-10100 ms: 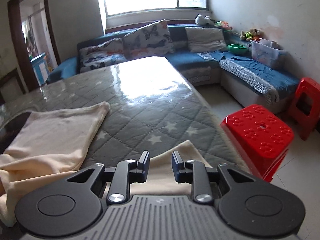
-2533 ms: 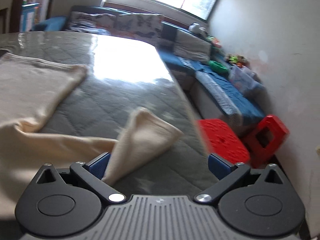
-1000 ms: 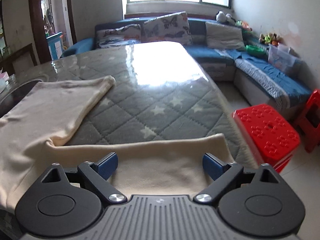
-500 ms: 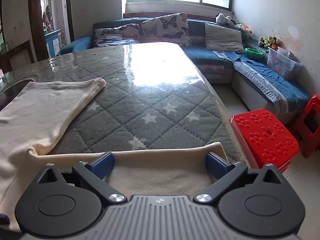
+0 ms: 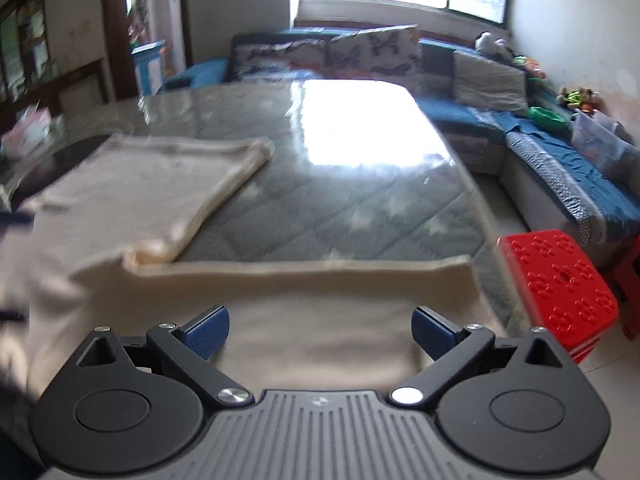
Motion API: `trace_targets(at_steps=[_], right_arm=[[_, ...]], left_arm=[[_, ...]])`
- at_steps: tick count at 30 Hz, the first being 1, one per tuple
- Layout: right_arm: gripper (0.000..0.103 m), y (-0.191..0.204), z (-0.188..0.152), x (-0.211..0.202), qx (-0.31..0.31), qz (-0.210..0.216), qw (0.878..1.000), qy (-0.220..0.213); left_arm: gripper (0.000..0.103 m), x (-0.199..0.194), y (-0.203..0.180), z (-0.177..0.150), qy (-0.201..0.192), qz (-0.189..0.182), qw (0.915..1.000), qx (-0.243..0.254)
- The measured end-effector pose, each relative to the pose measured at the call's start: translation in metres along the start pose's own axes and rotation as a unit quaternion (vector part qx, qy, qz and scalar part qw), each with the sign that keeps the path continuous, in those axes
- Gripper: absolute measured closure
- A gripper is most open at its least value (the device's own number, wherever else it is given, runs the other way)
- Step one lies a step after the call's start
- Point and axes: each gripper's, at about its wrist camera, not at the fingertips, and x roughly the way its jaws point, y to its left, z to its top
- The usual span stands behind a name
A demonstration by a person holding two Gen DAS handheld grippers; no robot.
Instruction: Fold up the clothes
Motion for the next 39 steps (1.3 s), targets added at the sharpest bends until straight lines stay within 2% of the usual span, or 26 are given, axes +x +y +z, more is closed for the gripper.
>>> trace_targets(at_steps=[6,11,16,22,25,32,36,39], right_arm=[[0.004,0.000,0.006,-0.008,-0.004,0.004,1.000,-0.001],[0.004,0.015,0.035,-0.004,-0.009,0.042,0.999,-0.021],[0.010,0.045,0.063,0.023,-0.018,0.095,0.995,-0.020],[0.017,0.077,0.087,0.064,-0.038,0.128,0.991,0.005],[0.017,0.084,0.096,0.086,-0.043,0.112,0.992,0.022],[0.021,0.088,0.114,0.101,-0.057,0.086,0.995,0.007],[0.021,0.085,0.125,0.096,-0.046,0.106,0.993,0.001],[0.030,0.088,0.126,0.103,-0.054,0.101,0.993,0.016]], left_arm=[[0.000,0.007,0.046,0.008,0.011,0.050,0.9978,-0.041],[0.000,0.023,0.082,0.010,0.033,0.078,0.9926,-0.087],[0.000,0.035,0.110,0.007,0.048,0.071,0.9880,-0.129],[0.000,0.050,0.127,0.005,0.059,0.071,0.9849,-0.146],[0.000,0.055,0.132,0.003,0.061,0.075,0.9842,-0.148],[0.000,0.064,0.143,0.009,0.059,0.091,0.9826,-0.151],[0.000,0.065,0.148,0.017,0.047,0.104,0.9829,-0.145],[0.001,0.068,0.152,0.024,0.042,0.117,0.9816,-0.145]])
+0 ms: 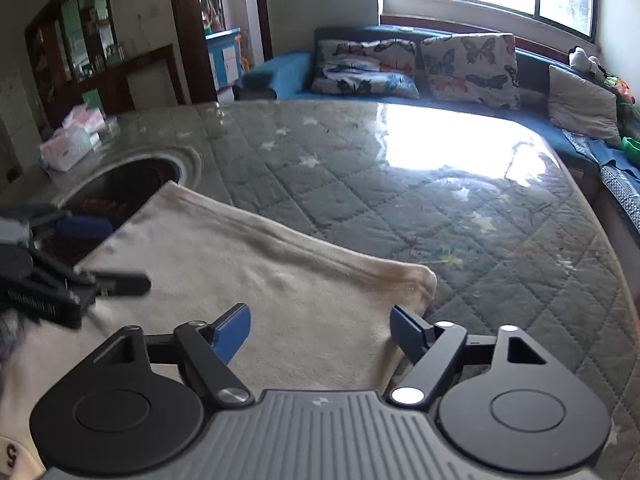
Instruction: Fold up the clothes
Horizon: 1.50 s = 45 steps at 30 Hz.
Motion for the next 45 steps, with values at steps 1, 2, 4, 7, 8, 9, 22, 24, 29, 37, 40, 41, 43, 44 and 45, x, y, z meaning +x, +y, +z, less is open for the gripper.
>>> trace_targets(at_steps=[1,2,4,7,8,9,22,24,29,37,40,41,43,44,45], right_arm=[[0.033,0.000,0.000,0.003,0.002,-0.002,1.000,0.004],[0.035,-0.001,0.001,0.006,0.006,-0.003,1.000,0.006],[0.036,-0.002,0.002,0.011,0.010,-0.006,1.000,0.007],[0.039,-0.003,0.007,0.016,0.005,-0.010,1.000,0.009],[0.039,-0.003,0.009,0.018,0.001,-0.012,1.000,0.010],[0.039,-0.003,0.011,0.021,-0.002,-0.013,1.000,0.011],[0.038,-0.004,0.041,0.056,-0.019,-0.006,1.000,0.005],[0.036,-0.004,0.047,0.062,-0.025,-0.005,1.000,0.003],[0.033,0.001,0.050,0.061,-0.038,-0.003,0.999,0.002],[0.032,0.042,0.020,0.017,-0.098,0.043,0.994,0.000],[0.032,0.068,0.004,0.006,-0.123,0.069,0.990,0.003],[0.032,0.076,0.001,0.005,-0.129,0.076,0.989,0.003],[0.032,0.091,-0.004,0.004,-0.141,0.091,0.986,0.004],[0.032,0.099,-0.004,0.006,-0.147,0.093,0.985,0.003],[0.032,0.106,-0.004,0.007,-0.152,0.095,0.984,0.002]], left_arm=[[0.001,0.002,0.002,0.002,0.000,0.004,1.0000,-0.003],[0.001,0.004,0.003,0.003,0.000,0.008,1.0000,-0.006],[0.002,0.010,0.007,0.006,0.002,0.016,0.9998,-0.011],[0.005,0.021,0.012,0.010,0.008,0.033,0.9993,-0.015],[0.007,0.024,0.014,0.012,0.008,0.040,0.9990,-0.019],[0.007,0.027,0.016,0.014,0.007,0.044,0.9987,-0.024],[0.023,0.047,0.048,0.036,0.013,0.073,0.9920,-0.102],[0.023,0.045,0.053,0.037,0.014,0.078,0.9907,-0.110],[0.022,0.024,0.068,0.031,0.003,0.080,0.9899,-0.117],[0.018,-0.041,0.100,-0.003,-0.026,0.124,0.9852,-0.115],[0.017,-0.063,0.113,-0.026,-0.031,0.164,0.9779,-0.126],[0.016,-0.071,0.118,-0.033,-0.031,0.179,0.9747,-0.131],[0.015,-0.082,0.126,-0.049,-0.032,0.210,0.9669,-0.141],[0.014,-0.088,0.130,-0.056,-0.032,0.226,0.9627,-0.145],[0.014,-0.093,0.134,-0.062,-0.032,0.241,0.9584,-0.150]])
